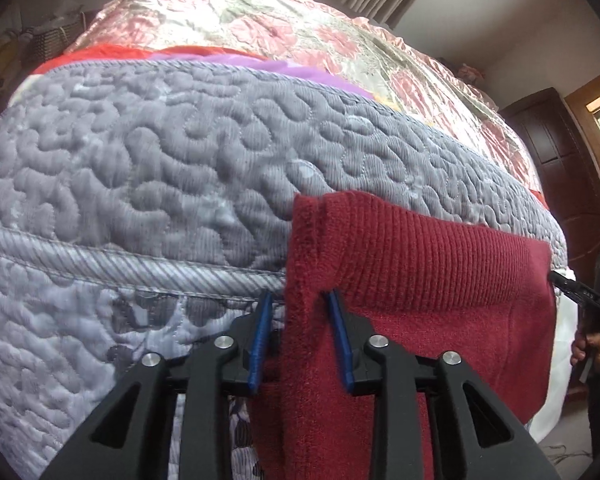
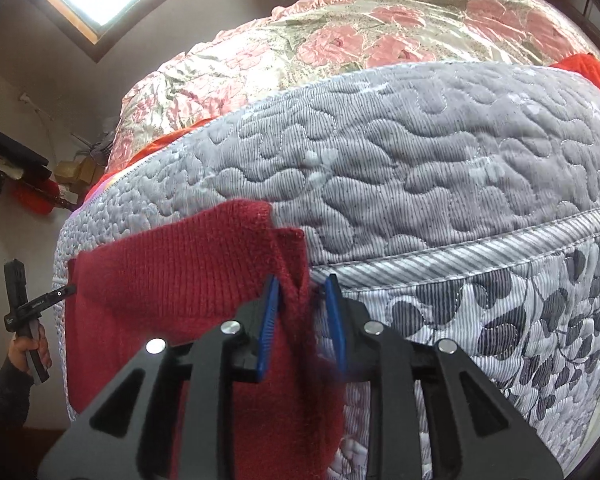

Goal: Fold small clothes
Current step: 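Lift that edge with both tools and fold it over, then open, then grasp the end of the folded sweater strip with the left tool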

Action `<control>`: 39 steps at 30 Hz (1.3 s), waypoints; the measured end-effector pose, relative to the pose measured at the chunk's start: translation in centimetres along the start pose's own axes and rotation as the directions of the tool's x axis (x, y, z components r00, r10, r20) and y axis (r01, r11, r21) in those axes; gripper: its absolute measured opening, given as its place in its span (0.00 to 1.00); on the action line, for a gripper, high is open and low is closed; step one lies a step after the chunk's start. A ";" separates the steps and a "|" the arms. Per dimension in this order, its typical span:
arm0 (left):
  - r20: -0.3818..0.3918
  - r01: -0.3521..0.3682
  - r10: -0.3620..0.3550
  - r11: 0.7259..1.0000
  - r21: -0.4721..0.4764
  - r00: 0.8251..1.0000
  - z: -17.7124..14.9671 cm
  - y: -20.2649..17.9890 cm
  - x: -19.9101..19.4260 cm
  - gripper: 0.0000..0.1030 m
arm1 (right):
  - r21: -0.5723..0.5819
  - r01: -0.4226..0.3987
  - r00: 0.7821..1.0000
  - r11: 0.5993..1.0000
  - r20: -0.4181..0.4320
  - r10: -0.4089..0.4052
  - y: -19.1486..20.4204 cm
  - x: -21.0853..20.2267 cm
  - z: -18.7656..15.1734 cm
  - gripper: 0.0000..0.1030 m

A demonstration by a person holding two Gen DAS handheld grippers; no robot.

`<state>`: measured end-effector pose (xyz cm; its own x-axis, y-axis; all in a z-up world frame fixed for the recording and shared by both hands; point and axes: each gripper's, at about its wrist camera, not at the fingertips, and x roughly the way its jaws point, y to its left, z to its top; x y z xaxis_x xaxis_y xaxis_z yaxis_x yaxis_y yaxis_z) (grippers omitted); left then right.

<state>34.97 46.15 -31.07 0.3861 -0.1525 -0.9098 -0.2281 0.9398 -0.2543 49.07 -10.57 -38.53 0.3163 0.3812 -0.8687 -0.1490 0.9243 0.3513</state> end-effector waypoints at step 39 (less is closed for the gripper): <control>-0.008 0.329 -0.329 0.944 0.026 0.944 -15.1 -4.3 -7.6 0.57 | 0.098 -0.228 0.966 0.969 -0.099 0.237 1.4 -5.7 -15.4 0.22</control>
<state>19.51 38.60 -28.00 0.4324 -0.4556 -0.7781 -0.0653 0.8449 -0.5310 32.59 -11.74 -38.46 0.1772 0.5859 -0.7908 -0.1241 0.8104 0.5726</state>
